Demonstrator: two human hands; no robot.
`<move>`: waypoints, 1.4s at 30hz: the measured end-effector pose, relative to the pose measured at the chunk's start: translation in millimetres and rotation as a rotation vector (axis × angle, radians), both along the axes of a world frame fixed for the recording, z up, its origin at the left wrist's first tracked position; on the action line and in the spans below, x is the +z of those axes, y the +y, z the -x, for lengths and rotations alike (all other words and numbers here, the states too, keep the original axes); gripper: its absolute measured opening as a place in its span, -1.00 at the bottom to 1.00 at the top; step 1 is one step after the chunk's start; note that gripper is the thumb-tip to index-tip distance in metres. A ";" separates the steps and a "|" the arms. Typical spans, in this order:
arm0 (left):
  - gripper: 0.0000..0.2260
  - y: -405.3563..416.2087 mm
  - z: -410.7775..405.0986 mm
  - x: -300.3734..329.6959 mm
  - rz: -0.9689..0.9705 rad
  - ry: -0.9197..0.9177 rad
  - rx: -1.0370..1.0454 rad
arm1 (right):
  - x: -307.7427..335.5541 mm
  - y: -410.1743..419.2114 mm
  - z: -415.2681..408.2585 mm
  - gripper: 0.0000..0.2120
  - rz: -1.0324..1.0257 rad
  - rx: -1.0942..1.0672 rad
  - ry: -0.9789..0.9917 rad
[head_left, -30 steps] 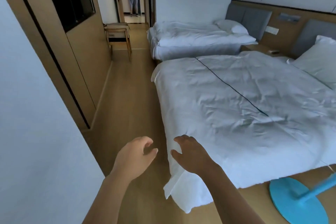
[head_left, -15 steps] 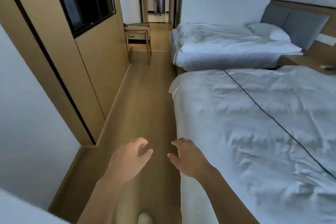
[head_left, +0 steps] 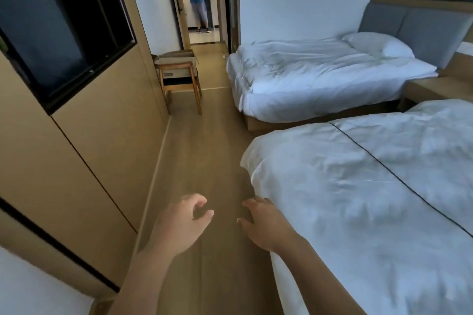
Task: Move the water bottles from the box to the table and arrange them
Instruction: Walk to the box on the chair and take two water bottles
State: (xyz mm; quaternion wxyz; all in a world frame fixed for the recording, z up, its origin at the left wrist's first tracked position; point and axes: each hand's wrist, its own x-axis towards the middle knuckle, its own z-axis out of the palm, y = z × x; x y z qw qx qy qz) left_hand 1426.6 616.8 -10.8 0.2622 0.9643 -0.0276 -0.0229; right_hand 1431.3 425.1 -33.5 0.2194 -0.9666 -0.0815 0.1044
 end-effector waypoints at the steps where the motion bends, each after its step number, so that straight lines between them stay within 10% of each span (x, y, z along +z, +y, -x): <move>1: -0.74 0.0 -27.0 -3.2 0.000 0.007 -0.006 | -2.0 1.1 -26.8 -0.59 0.001 -0.006 0.009; 42: -0.70 224.7 -1007.2 -36.6 0.012 0.023 0.147 | -13.3 215.4 -1036.1 -0.54 0.031 0.146 -0.069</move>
